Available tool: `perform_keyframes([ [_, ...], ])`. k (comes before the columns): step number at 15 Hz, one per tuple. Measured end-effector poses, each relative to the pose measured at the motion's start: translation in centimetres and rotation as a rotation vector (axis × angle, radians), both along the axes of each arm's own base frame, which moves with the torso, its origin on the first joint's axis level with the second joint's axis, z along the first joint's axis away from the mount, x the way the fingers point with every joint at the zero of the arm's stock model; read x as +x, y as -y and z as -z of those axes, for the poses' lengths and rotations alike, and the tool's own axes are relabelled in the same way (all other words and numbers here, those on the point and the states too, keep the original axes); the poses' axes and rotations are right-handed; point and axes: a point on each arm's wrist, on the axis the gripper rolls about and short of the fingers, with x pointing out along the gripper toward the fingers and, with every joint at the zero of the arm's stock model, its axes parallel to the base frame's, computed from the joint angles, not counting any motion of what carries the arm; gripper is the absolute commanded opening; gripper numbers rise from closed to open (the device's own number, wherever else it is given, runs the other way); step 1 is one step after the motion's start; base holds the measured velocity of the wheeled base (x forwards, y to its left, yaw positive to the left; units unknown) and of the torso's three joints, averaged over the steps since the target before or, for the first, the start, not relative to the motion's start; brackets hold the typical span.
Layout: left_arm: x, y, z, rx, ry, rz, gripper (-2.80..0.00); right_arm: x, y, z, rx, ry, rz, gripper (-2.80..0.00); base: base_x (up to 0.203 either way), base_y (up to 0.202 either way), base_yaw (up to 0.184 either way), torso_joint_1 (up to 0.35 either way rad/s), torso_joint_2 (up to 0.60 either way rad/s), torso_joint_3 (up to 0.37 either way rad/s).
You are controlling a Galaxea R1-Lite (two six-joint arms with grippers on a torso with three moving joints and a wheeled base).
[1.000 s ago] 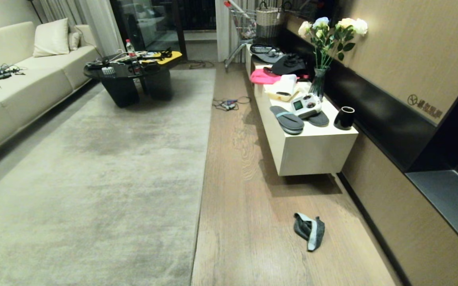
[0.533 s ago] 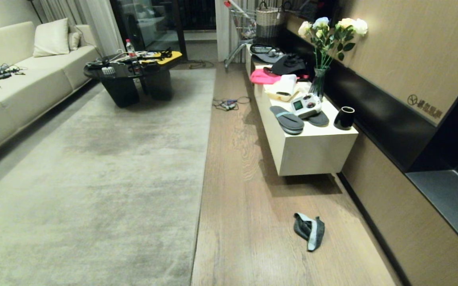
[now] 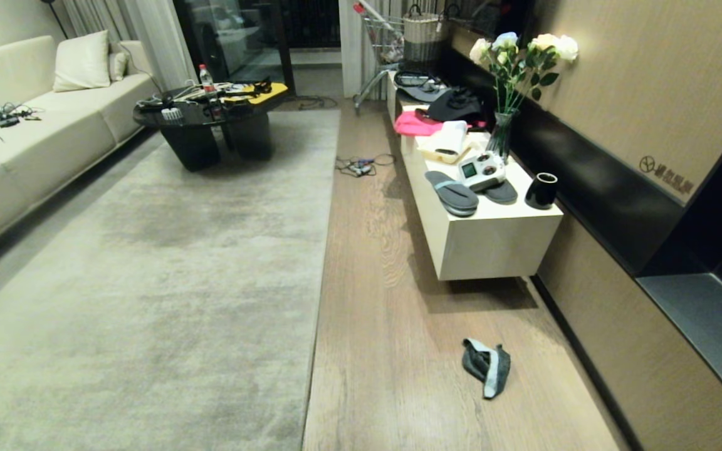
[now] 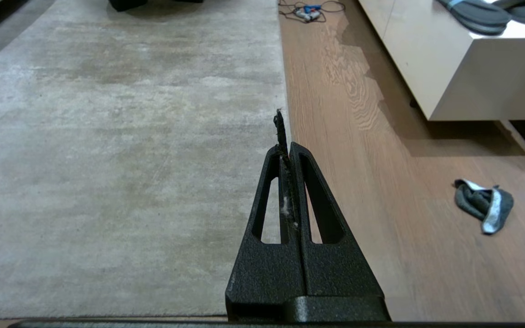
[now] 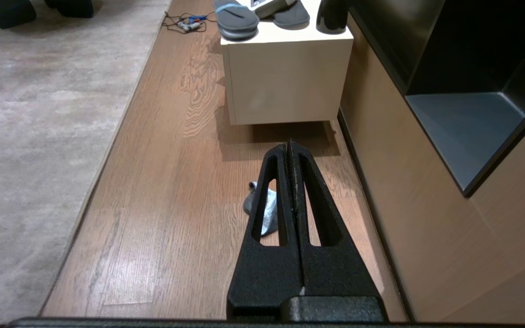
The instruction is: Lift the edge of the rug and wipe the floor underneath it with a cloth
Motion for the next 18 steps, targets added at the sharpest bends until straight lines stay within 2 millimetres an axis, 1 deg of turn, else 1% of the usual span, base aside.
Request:
perform_keyframes([
  [8,0.00,0.00,0.00,0.000,0.000,0.000,-2.80,0.00,0.00,0.00,-0.001,0.000,0.000,-2.80,0.000,0.000,0.000,0.037,-0.44,-0.398],
  [18,0.00,0.00,0.00,-0.001,0.000,0.000,-2.80,0.00,0.00,-0.01,0.003,0.001,0.000,-2.80,0.000,0.000,0.000,0.140,-0.50,-0.364],
])
